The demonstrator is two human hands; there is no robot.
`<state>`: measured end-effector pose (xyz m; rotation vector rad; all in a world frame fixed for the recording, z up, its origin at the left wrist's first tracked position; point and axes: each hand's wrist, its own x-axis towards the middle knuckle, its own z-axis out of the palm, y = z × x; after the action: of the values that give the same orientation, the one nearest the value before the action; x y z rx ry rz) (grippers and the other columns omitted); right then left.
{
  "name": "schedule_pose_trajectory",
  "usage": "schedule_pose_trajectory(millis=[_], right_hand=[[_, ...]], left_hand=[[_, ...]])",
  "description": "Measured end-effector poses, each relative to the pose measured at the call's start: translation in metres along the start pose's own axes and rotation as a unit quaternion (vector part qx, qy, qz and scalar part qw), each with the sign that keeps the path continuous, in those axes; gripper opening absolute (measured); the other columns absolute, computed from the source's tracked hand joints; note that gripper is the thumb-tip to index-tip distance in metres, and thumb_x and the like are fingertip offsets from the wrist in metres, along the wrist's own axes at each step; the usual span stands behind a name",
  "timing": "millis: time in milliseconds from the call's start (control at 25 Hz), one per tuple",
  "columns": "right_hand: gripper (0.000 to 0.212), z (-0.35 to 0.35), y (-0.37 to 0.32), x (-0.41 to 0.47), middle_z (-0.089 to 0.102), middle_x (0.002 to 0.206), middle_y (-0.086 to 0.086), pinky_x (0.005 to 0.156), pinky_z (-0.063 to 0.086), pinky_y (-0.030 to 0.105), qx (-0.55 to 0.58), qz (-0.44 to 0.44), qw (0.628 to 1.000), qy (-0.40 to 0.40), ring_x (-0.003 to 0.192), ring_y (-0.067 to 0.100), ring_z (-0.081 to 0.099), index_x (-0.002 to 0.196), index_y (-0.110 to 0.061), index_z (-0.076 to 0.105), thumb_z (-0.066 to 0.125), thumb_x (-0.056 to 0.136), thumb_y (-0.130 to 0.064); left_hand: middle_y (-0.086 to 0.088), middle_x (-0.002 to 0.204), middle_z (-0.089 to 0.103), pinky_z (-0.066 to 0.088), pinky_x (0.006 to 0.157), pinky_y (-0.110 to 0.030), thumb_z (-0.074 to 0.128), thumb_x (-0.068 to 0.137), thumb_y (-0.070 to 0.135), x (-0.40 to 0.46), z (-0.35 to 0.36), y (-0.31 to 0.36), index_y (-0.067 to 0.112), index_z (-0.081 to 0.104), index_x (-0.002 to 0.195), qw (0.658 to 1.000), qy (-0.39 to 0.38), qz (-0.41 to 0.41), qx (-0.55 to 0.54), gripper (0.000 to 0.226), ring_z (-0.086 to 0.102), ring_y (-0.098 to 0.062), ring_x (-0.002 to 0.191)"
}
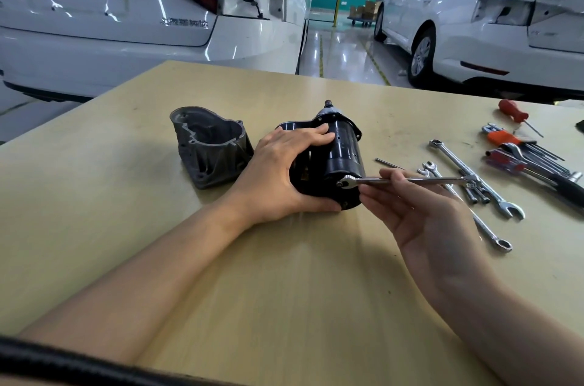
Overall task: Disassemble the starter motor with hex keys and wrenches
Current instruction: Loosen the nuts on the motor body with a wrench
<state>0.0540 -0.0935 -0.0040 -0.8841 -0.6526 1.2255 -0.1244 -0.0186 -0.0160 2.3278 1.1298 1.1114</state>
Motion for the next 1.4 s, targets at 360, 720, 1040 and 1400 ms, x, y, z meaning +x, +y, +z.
schedule_pose_trajectory(millis=[360, 720, 1040, 1400], right_hand=[[0.014, 0.015, -0.009, 0.003, 0.071, 0.070, 0.000, 0.067, 0.054, 0.021, -0.375, -0.296, 0.874, -0.086, 0.068, 0.011, 0.068, 0.081, -0.018, 0.068, 0.064, 0.089, -0.007], [0.011, 0.042, 0.023, 0.000, 0.055, 0.075, 0.009, 0.062, 0.045, 0.035, -0.718, -0.515, 0.412, -0.221, 0.067, 0.023, 0.048, 0.074, -0.008, 0.061, 0.068, 0.075, 0.001], [0.009, 0.016, -0.003, 0.000, 0.069, 0.073, 0.001, 0.069, 0.053, 0.021, -0.324, -0.290, 0.892, -0.126, 0.068, 0.010, 0.064, 0.081, -0.018, 0.070, 0.064, 0.087, -0.021], [0.015, 0.008, -0.002, -0.001, 0.068, 0.064, 0.011, 0.051, 0.054, 0.023, -0.019, 0.045, 0.999, 0.018, 0.054, 0.017, 0.066, 0.082, -0.005, 0.066, 0.054, 0.090, -0.008]], left_hand=[[0.008, 0.143, 0.050, 0.023, 0.116, -0.045, 0.092, 0.054, 0.040, 0.001, 0.001, 0.000, 0.022, 0.056, 0.131, 1.000, 0.000, 0.001, -0.001, 0.087, 0.042, -0.006, 0.130], [0.007, 0.147, 0.046, 0.018, 0.118, -0.042, 0.036, 0.080, 0.045, 0.005, 0.001, -0.007, 0.021, 0.053, 0.134, 1.000, -0.022, 0.022, 0.008, 0.062, 0.039, -0.004, 0.137], [0.007, 0.144, 0.049, 0.023, 0.116, -0.046, 0.092, 0.054, 0.044, 0.002, 0.000, -0.004, 0.021, 0.056, 0.132, 1.000, -0.012, 0.009, 0.005, 0.089, 0.041, -0.006, 0.134], [0.006, 0.143, 0.050, 0.025, 0.115, -0.046, 0.092, 0.053, 0.040, 0.001, 0.001, -0.003, 0.020, 0.056, 0.131, 1.000, 0.001, 0.013, 0.002, 0.089, 0.043, -0.007, 0.132]])
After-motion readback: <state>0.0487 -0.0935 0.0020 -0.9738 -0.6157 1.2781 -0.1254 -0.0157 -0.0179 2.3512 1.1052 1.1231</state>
